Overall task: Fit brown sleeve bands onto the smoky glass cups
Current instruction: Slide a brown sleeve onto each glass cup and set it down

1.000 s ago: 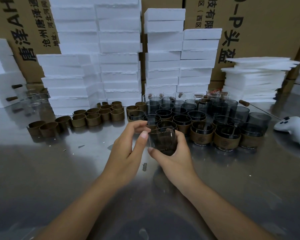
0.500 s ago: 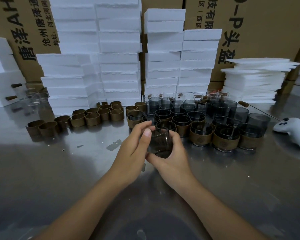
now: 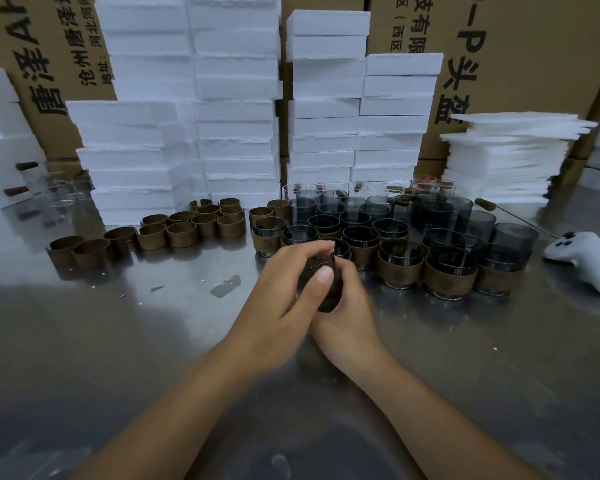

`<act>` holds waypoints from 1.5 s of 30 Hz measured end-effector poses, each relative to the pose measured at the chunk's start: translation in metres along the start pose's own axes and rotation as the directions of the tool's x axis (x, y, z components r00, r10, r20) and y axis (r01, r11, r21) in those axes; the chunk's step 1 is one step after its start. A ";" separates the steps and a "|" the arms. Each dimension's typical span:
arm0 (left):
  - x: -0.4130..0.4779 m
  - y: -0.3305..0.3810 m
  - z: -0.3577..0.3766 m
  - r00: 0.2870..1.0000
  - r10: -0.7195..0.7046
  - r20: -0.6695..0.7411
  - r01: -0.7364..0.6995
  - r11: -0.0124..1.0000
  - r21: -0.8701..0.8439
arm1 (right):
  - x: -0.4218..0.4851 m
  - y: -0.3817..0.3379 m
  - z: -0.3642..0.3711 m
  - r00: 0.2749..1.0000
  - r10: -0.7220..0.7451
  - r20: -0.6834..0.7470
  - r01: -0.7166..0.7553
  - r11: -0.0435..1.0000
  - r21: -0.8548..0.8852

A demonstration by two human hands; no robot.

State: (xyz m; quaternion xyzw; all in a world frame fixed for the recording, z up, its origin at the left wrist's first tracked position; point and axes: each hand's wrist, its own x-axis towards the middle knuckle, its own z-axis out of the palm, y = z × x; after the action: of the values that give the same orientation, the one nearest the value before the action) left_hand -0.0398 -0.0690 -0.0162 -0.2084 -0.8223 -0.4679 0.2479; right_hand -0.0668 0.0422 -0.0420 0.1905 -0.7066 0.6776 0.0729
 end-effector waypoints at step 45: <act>0.003 -0.018 -0.013 0.896 -0.407 -0.180 0.306 0.857 -0.414 | 0.000 -0.004 -0.001 0.995 0.101 -0.017 -0.102 0.982 -0.160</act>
State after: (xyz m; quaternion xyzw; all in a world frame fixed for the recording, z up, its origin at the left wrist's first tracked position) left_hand -0.0496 -0.0889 -0.0209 -0.0311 -0.7018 -0.6775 0.2179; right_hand -0.0650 0.0428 -0.0379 0.1448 -0.7675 0.6219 0.0565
